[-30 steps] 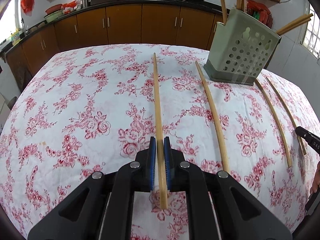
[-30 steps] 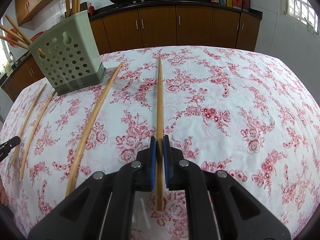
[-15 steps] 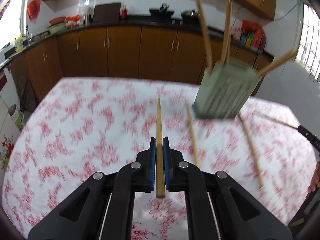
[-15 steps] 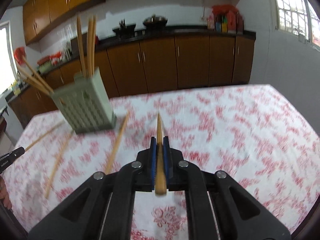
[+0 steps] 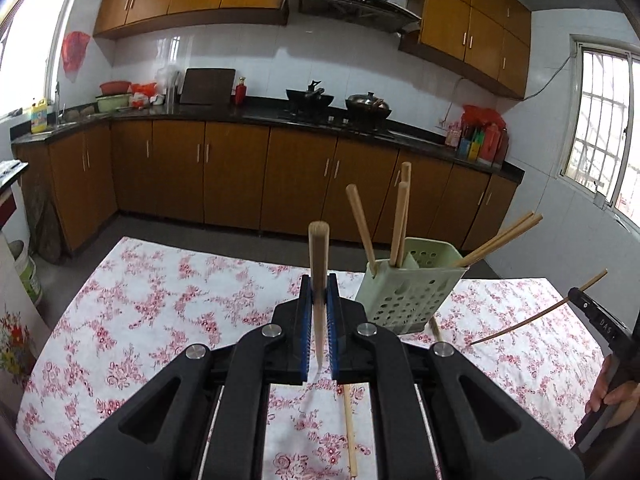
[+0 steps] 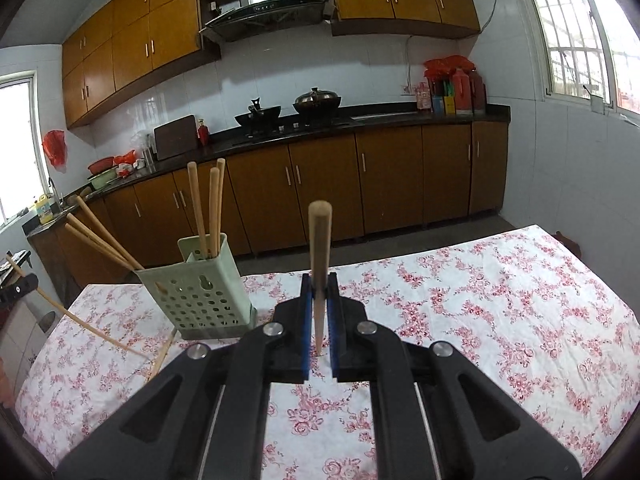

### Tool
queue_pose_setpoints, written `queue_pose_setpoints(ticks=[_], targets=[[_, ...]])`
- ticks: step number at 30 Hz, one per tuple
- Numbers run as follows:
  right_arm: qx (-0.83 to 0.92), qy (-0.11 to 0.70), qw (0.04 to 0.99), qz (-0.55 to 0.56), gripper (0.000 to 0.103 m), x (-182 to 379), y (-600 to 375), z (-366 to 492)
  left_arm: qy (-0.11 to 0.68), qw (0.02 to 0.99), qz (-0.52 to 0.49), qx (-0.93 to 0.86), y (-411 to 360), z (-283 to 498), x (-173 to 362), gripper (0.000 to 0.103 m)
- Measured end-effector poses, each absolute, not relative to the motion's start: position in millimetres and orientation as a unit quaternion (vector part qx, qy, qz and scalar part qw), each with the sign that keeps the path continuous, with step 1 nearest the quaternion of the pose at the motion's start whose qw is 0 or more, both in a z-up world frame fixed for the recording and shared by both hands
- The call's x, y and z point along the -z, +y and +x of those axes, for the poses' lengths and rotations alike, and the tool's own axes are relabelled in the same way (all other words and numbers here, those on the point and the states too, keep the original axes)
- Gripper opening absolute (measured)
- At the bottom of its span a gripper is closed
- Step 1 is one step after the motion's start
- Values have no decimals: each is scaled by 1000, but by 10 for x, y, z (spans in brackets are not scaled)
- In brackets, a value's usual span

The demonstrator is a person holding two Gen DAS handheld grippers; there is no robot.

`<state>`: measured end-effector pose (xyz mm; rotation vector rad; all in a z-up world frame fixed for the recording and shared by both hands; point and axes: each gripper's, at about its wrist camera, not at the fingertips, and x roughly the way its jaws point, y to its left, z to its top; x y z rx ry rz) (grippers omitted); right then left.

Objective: Organize utensils

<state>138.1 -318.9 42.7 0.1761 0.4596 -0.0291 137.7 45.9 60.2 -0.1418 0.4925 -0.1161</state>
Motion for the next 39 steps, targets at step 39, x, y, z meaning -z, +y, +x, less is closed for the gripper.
queue_pose_setpoints(ticks=[39], targets=[[-108, 189, 970, 110, 8, -1321, -2551, 2129, 106, 984, -123, 76, -98, 1877, -1376, 7]])
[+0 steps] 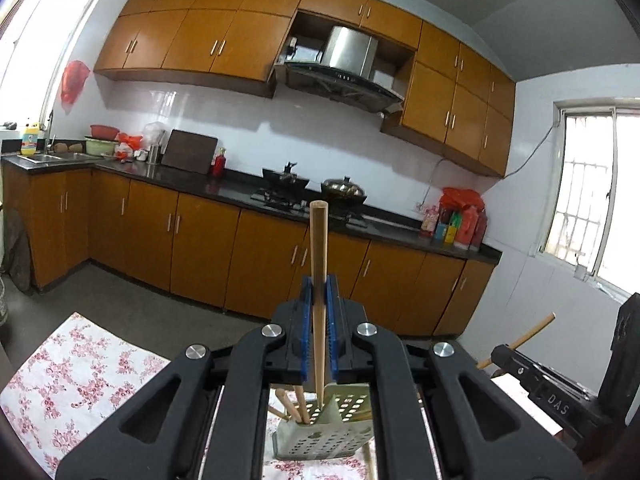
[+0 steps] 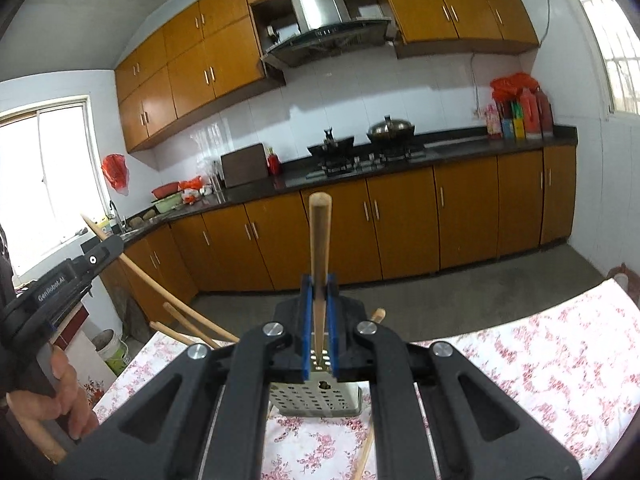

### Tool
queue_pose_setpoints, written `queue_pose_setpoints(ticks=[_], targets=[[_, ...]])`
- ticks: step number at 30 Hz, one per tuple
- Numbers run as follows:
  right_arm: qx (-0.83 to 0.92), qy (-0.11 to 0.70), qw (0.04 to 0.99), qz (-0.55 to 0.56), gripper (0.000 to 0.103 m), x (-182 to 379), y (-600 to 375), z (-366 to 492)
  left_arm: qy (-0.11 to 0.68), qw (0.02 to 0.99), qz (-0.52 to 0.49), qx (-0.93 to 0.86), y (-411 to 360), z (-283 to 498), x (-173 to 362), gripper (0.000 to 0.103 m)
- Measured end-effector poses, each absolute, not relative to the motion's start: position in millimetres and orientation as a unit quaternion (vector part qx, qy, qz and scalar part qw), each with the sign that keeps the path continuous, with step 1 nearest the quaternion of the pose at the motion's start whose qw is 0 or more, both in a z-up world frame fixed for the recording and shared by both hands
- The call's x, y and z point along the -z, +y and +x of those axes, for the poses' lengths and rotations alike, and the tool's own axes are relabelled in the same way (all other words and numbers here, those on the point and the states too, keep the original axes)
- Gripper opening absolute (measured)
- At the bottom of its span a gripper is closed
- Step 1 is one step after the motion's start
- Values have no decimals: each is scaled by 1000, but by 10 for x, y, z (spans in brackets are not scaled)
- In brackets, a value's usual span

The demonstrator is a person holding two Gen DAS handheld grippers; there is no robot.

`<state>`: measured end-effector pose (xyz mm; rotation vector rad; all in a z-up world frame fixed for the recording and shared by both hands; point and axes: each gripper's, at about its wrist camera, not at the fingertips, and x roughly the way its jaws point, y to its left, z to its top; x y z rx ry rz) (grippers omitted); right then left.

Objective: Organize utensils

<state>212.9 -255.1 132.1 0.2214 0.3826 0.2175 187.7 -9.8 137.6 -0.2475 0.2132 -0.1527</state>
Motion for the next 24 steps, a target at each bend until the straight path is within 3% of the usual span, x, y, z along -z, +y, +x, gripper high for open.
queue_pose_setpoints(ticks=[10, 12, 14, 24], targets=[[-99, 200, 969, 106, 11, -1197, -2469, 2177, 154, 976, -129, 87, -51, 2016, -1114, 9], [-95, 196, 970, 109, 11, -1210, -2513, 2134, 153, 976, -130, 84, -19, 1981, -1123, 15], [-93, 192, 970, 114, 12, -1214, -2570, 2076, 151, 976, -133, 83, 14, 1945, -1149, 29], [-49, 191, 973, 118, 18, -1019, -2879, 1637, 153, 977, -128, 72, 194, 1637, -1164, 33]])
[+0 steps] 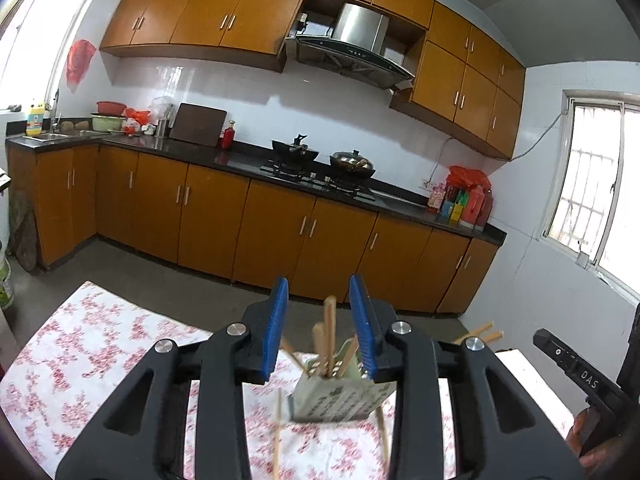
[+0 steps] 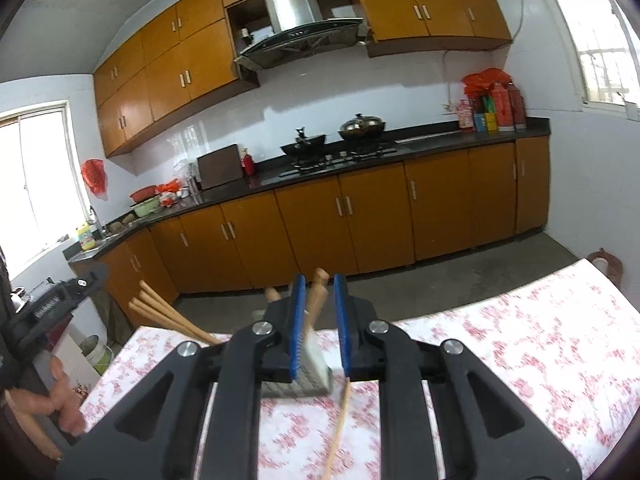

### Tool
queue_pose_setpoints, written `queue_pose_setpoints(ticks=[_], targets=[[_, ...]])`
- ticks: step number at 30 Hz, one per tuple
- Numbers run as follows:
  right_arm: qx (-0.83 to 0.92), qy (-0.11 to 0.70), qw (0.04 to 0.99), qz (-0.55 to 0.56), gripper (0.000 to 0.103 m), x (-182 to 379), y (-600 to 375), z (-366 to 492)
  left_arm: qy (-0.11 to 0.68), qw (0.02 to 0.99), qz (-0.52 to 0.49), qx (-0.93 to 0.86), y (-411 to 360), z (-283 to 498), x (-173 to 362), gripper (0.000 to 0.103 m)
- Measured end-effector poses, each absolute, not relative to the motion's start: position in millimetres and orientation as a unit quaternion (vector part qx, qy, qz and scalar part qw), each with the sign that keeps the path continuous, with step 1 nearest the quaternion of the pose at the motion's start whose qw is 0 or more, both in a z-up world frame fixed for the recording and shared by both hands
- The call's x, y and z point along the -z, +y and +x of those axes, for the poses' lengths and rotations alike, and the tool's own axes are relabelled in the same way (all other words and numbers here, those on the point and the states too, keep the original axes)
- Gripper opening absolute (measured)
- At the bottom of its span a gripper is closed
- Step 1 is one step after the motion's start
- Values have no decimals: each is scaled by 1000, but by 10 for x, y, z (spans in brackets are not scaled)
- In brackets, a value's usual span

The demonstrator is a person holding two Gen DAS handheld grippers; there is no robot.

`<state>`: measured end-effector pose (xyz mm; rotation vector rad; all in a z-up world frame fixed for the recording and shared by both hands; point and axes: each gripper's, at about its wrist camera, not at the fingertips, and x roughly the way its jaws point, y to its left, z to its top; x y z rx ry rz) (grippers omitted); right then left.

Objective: Organize utensils

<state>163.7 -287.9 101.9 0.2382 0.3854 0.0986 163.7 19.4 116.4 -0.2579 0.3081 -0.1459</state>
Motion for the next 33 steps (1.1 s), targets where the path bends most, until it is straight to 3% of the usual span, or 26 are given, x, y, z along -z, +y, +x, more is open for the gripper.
queue_pose_setpoints(ticks=[7, 16, 25, 29, 33], targets=[[-24, 288, 946, 143, 21, -234, -3021, 1662, 208, 972, -98, 46, 318, 1558, -791, 34], [-71, 434, 891, 115, 21, 859, -2424, 1738, 313, 945, -88, 23, 505, 1640, -105, 34], [-65, 446, 891, 57, 20, 1054, -2143, 1772, 360, 929, -78, 34, 443, 1571, 311, 34], [-54, 438, 896, 50, 9, 1038, -2221, 1779, 374, 924, -73, 42, 372, 1554, 427, 40], [-17, 435, 898, 65, 8, 1029, -2475, 1793, 384, 919, -66, 56, 274, 1543, 514, 43]])
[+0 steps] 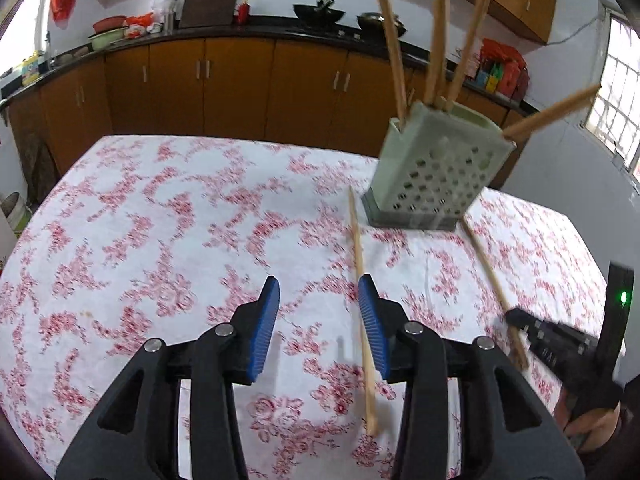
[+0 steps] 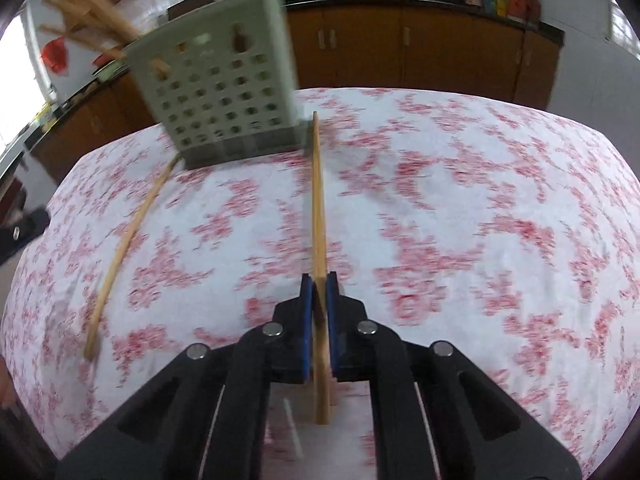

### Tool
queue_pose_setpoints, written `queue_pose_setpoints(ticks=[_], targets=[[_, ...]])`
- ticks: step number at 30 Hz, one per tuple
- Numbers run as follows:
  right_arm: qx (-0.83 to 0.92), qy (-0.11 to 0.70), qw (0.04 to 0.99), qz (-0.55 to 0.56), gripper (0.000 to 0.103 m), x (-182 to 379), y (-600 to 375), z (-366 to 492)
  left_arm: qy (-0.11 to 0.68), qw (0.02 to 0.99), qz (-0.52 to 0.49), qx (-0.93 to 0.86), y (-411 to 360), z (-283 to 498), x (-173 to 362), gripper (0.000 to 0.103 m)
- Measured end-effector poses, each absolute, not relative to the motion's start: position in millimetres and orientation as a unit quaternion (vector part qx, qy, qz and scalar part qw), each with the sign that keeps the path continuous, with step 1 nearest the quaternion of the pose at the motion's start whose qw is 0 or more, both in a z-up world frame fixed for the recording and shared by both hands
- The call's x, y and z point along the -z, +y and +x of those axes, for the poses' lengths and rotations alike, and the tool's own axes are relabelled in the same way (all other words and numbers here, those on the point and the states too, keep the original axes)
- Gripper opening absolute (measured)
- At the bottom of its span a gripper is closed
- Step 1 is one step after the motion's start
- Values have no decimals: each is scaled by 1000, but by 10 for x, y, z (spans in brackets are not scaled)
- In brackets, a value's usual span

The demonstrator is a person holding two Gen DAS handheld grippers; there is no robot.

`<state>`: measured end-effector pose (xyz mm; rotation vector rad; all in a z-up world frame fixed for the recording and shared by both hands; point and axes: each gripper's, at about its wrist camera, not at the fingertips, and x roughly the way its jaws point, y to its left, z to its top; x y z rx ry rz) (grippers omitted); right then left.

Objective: Organize utensils

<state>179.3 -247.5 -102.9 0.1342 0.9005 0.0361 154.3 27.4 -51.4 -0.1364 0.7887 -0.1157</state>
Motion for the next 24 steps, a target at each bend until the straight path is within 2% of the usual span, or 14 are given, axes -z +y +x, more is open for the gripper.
queue_pose_setpoints(ticks=[6, 14, 15, 18, 20, 24], targets=[[72, 428, 893, 118, 8, 1034, -3068, 1769, 402, 911, -40, 82, 52, 1528, 679, 47], [75, 425, 895, 112, 8, 1030, -3149, 1684, 426, 902, 5, 73, -197, 1571, 919, 45], [72, 425, 895, 112, 8, 1029, -3137, 1675, 428, 901, 11, 68, -219, 1581, 956, 44], [64, 426, 896, 111, 8, 1044, -3088, 1713, 429, 901, 22, 54, -241, 1593, 1001, 28], [53, 427, 896, 109, 8, 1046, -3038, 1735, 430, 901, 26, 44, -232, 1607, 1005, 9], [29, 430, 897, 100, 8, 1040, -2916, 1735, 433, 901, 1, 3, -1, 1707, 995, 9]])
